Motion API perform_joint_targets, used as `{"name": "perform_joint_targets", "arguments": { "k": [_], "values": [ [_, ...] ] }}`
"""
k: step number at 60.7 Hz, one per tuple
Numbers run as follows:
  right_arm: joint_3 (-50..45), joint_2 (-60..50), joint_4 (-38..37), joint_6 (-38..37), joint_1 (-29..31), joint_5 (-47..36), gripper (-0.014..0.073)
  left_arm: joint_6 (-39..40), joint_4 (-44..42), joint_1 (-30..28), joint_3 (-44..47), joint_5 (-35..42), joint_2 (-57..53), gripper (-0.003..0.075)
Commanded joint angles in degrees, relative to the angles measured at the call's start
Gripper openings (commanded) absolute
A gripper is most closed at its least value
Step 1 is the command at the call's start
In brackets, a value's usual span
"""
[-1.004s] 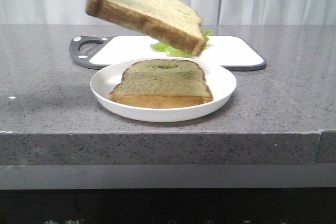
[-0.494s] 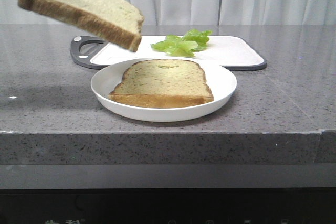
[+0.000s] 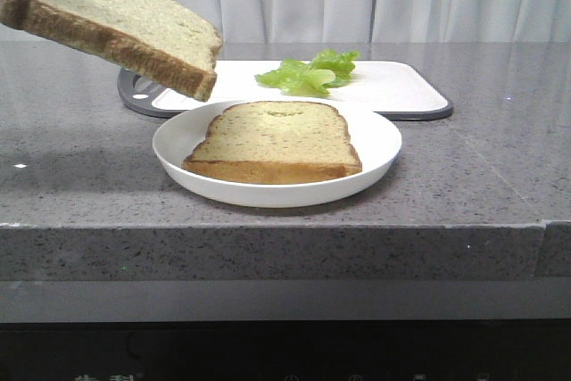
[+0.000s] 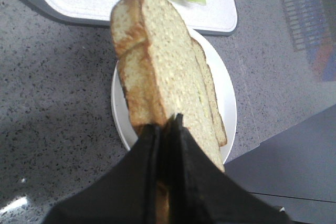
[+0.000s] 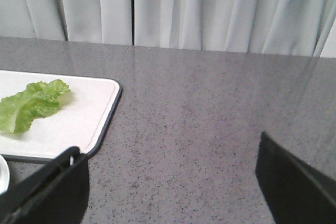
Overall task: Left arm grabs bread, right arm adds lettuce
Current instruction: 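Move the right gripper down over the lettuce leaf on the board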
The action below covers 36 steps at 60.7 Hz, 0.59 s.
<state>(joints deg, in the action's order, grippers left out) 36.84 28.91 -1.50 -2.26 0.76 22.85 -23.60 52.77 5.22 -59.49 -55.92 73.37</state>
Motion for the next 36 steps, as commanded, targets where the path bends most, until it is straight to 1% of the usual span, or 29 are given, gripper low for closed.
{"name": "perform_joint_targets", "arguments": {
  "k": [1, 6, 11, 21, 26, 29, 36],
  "values": [
    [5.71, 4.72, 0.98, 0.31, 0.06, -0.01, 0.0654, -0.15, 3.88, -0.14, -1.3, 1.54, -1.87, -0.0019],
    [11.35, 10.99, 1.5, 0.31, -0.44, 5.42, 0.0654, -0.15, 3.78, -0.14, -1.3, 2.04, -1.87, -0.0019],
    [17.04, 17.7, 2.25, 0.84, -1.76, 9.11, 0.0654, -0.15, 3.78, -0.14, -1.3, 2.04, -1.87, -0.0019],
    [27.98, 31.39, 9.45, 6.74, -7.21, 15.11, 0.0654, -0.15, 3.78, -0.14, -1.3, 2.04, -1.87, -0.0019],
    [33.82, 37.95, 11.42, 7.43, -9.64, 17.07, 0.0653, -0.15, 3.78, -0.14, -1.3, 2.04, -1.87, -0.0019],
    [36.78, 41.4, 11.79, 7.43, -10.91, 18.09, 0.064, -0.15, 3.78, -0.14, -1.3, 2.04, -1.87, -0.0019],
    [44.92, 50.14, 12.4, 8.24, -13.94, 20.97, 0.0559, -0.15, 3.78, -0.14, -1.3, 2.04, -1.87, -0.0019]
  ]
}}
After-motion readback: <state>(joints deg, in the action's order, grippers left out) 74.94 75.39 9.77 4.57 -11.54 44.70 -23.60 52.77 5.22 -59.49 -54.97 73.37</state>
